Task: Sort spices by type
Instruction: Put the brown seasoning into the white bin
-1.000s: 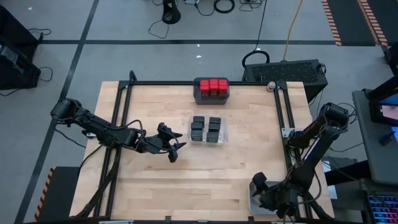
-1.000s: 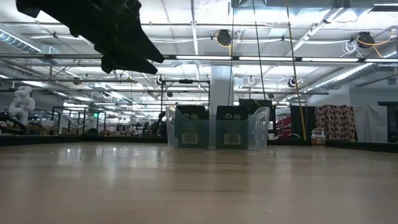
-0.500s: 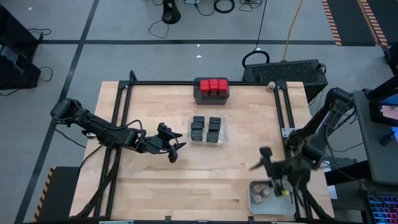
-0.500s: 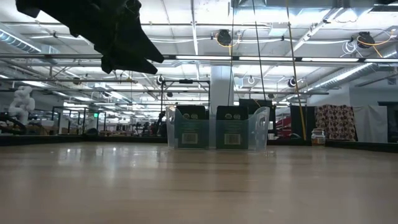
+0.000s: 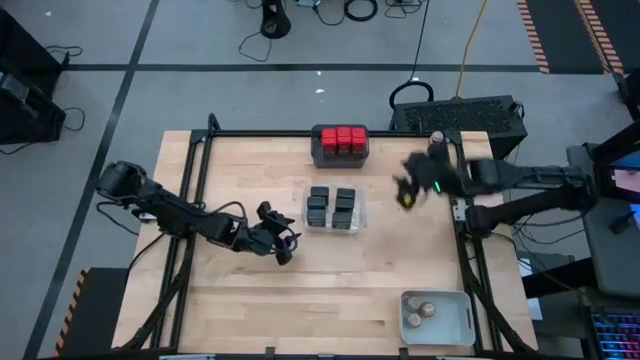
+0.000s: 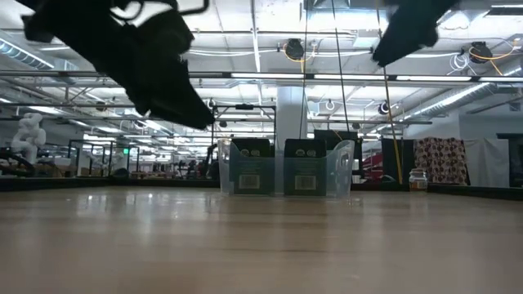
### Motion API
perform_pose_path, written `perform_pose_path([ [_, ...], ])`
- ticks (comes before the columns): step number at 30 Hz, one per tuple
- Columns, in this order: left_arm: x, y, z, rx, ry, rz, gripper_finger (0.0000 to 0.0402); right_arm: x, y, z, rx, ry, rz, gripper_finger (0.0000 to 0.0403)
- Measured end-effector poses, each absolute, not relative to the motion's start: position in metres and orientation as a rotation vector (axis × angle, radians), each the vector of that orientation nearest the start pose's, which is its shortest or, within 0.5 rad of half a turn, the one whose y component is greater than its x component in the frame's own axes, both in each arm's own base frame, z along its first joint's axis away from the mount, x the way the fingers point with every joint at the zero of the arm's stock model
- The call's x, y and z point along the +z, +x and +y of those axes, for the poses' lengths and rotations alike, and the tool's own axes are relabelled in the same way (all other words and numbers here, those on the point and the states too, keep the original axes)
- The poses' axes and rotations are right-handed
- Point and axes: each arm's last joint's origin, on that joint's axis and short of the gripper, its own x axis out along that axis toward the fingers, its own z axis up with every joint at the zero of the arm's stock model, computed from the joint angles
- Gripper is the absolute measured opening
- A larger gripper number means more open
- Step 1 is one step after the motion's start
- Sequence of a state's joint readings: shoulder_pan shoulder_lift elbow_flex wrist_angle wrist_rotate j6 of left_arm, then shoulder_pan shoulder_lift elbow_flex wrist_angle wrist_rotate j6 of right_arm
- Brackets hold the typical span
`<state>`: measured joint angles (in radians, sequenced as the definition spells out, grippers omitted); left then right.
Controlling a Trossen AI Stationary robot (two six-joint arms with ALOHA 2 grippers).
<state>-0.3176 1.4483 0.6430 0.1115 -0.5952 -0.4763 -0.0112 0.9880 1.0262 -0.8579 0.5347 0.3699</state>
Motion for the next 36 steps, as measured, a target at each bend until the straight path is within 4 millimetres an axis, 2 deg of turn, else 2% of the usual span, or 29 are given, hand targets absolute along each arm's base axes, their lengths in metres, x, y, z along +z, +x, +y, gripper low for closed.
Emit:
perform_pose_path([
  [3,0.167,0.267,-0.063,0.365,-0.17,0.577,0.0217,0.334,0.186,-0.061,-0.736,0.173,0.744,0.0212],
  [6,0.165,0.269,-0.059,0.306,-0.203,0.611,0.0217,0.333,0.186,-0.111,-0.793,0.251,0.808,0.0212],
  [11,0.165,0.27,-0.057,0.288,-0.177,0.623,0.0217,0.308,0.168,-0.189,-0.92,0.411,0.972,0.0212],
  [14,0.165,0.27,-0.058,0.257,-0.171,0.635,0.0217,0.288,0.15,-0.225,-1.013,0.499,1.083,0.0212],
  [16,0.164,0.27,-0.058,0.247,-0.171,0.639,0.0217,0.277,0.14,-0.241,-1.055,0.55,1.121,0.0212],
  [20,0.164,0.27,-0.058,0.239,-0.146,0.643,0.0217,0.259,0.126,-0.262,-1.086,0.607,1.176,0.0212],
  [26,0.164,0.269,-0.058,0.223,-0.103,0.652,0.0217,0.25,0.13,-0.27,-1.078,0.603,1.176,0.0212],
  [33,0.164,0.271,-0.053,0.189,-0.096,0.666,0.0217,0.248,0.129,-0.269,-0.916,0.377,1.351,0.0212],
  [36,0.164,0.271,-0.049,0.2,-0.101,0.667,0.0217,0.245,0.129,-0.27,-0.886,0.351,1.392,0.0212],
])
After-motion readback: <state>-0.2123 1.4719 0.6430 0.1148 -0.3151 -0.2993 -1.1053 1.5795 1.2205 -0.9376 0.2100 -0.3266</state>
